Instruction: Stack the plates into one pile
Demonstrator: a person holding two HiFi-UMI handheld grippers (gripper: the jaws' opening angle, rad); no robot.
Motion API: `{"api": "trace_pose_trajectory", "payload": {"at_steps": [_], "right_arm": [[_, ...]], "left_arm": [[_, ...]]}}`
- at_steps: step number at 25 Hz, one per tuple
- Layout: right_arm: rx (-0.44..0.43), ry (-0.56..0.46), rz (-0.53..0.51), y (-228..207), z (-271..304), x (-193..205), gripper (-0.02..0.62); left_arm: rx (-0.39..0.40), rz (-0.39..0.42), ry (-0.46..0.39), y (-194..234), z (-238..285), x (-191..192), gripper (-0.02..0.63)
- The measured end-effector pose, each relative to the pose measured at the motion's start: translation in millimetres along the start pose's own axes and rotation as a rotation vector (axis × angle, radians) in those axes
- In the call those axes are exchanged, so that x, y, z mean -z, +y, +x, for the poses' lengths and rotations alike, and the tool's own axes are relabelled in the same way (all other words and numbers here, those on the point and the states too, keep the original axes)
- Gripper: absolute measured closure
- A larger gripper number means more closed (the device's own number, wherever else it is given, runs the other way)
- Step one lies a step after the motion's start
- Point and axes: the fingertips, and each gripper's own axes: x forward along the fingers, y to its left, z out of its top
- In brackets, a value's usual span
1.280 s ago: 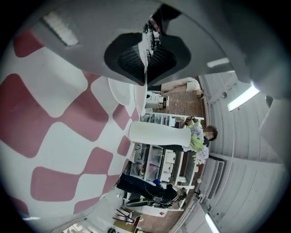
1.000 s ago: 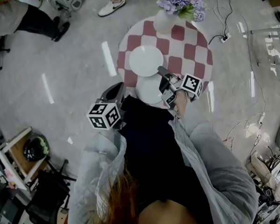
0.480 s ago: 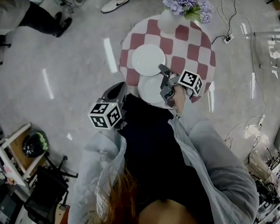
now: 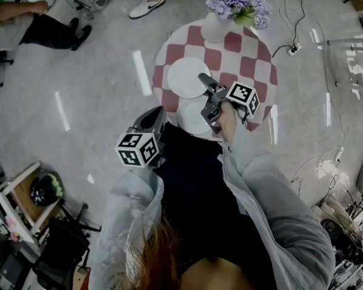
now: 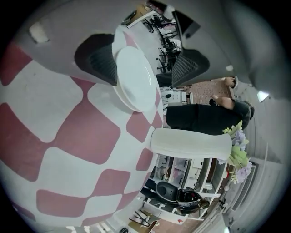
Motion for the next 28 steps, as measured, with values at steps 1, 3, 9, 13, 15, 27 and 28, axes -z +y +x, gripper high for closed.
{"api": "trace_pose_trajectory", "payload": {"at_steps": [1, 3, 9, 13, 15, 27, 28], "right_arm": [[0.006, -0.003, 0.018, 2, 1, -1, 0.208], [0.015, -0.001, 0.033, 6, 2, -1, 0.167], [0.042, 0.013, -0.026, 4, -7, -3, 0.097], [-0.002, 0.024, -0.137, 2, -32, -8, 0.087], [-0.039, 0.018, -0.174, -1, -46, -13, 0.087], [-0.332, -0.009, -0.174, -37, -117, -24, 0.121], [-0.336, 0.010, -0.183, -41, -119, -21, 0.135]], "left_arm": [[0.001, 0.000, 0.001, -1, 0, 0, 0.588], [0.004, 0.001, 0.000, -3, 0, 0, 0.588], [0.010, -0.001, -0.003, -3, 2, -2, 0.588], [0.019, 0.005, 0.005, -3, 4, 0, 0.588], [0.025, 0.010, 0.010, -3, 7, 0, 0.588], [0.071, 0.075, 0.047, -20, 24, -5, 0.588], [0.072, 0.081, 0.052, -21, 24, -4, 0.588]]}}
